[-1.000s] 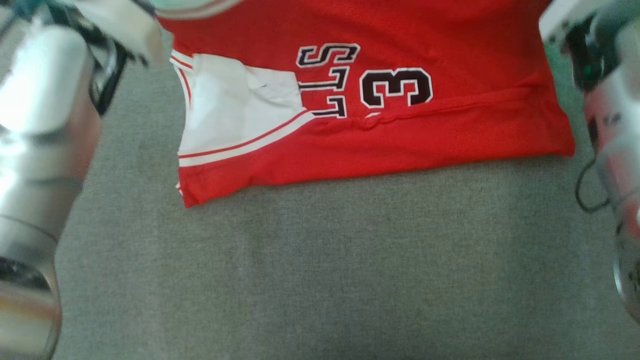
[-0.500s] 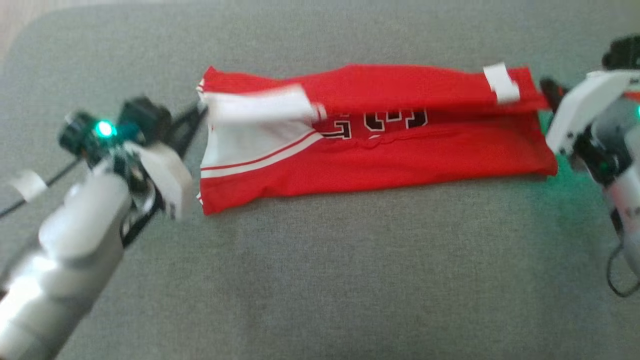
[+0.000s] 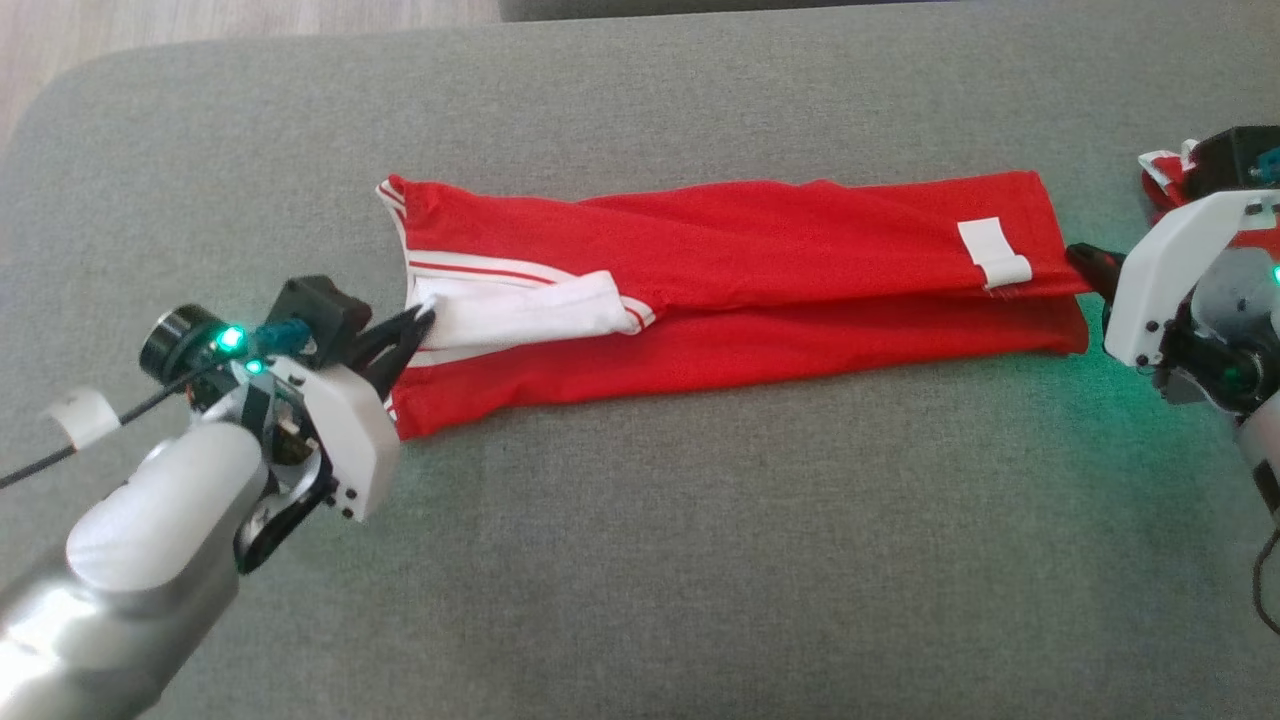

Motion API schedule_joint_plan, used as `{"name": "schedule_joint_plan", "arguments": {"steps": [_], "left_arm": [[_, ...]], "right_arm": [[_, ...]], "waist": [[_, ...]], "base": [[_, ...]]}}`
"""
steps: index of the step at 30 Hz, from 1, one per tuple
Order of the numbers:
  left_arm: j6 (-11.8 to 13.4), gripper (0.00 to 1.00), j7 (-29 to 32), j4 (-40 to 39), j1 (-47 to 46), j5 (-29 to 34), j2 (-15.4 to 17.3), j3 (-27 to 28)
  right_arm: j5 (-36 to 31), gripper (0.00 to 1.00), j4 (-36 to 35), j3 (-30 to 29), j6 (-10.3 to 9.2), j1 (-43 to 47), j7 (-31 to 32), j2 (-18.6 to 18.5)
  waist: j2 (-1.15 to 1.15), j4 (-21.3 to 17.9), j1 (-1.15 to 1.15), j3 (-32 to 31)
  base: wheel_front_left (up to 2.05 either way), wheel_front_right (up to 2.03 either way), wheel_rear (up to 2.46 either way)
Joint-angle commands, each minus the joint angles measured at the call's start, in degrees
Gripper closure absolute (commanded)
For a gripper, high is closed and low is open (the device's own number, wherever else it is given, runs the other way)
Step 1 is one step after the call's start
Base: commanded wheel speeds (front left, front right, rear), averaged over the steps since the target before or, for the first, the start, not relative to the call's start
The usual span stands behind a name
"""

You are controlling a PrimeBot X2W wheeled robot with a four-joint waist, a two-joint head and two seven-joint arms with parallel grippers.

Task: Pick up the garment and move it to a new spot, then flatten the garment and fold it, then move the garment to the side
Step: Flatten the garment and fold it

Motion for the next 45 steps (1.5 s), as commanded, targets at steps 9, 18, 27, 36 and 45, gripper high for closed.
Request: {"name": "schedule_joint_plan", "arguments": {"steps": [9,18,27,36,45], "left_arm": [[1.4,1.0,1.5,-3.2,0.0,-1.0,2.7,1.1],[3.9,0.0,-1.4,-3.0,0.5,-2.3,2.0,3.0],[9.4,0.0,-10.9,-3.5,-0.1,-5.4,-0.2,10.3],[15.9,0.0,-24.1,-4.6,7.6,-9.2,-6.3,20.8],[18.4,0.0,-24.4,-11.4,23.5,3.3,-15.4,36.4]], "right_arm": [[1.5,1.0,-2.9,1.1,-0.11,1.8,1.4,-1.6],[1.2,0.0,-1.6,-0.8,-0.11,0.6,-0.3,-0.6],[-0.1,0.0,-5.0,-5.0,-0.11,-1.6,-15.0,3.6],[-7.9,0.0,-6.8,-11.6,-0.11,3.8,-40.0,15.3],[-18.9,0.0,-11.7,-19.8,-0.11,16.1,-44.3,24.2]], "waist": [[0.0,-0.4,0.0,-0.1],[0.0,-0.9,0.0,-1.1],[0.0,-1.0,0.0,-3.7],[0.0,-1.4,0.0,-7.2],[0.0,-1.6,0.0,-8.0]], "base": [[0.0,0.0,0.0],[0.0,0.0,0.0],[0.0,0.0,0.0],[0.0,0.0,0.0],[0.0,0.0,0.0]]}}
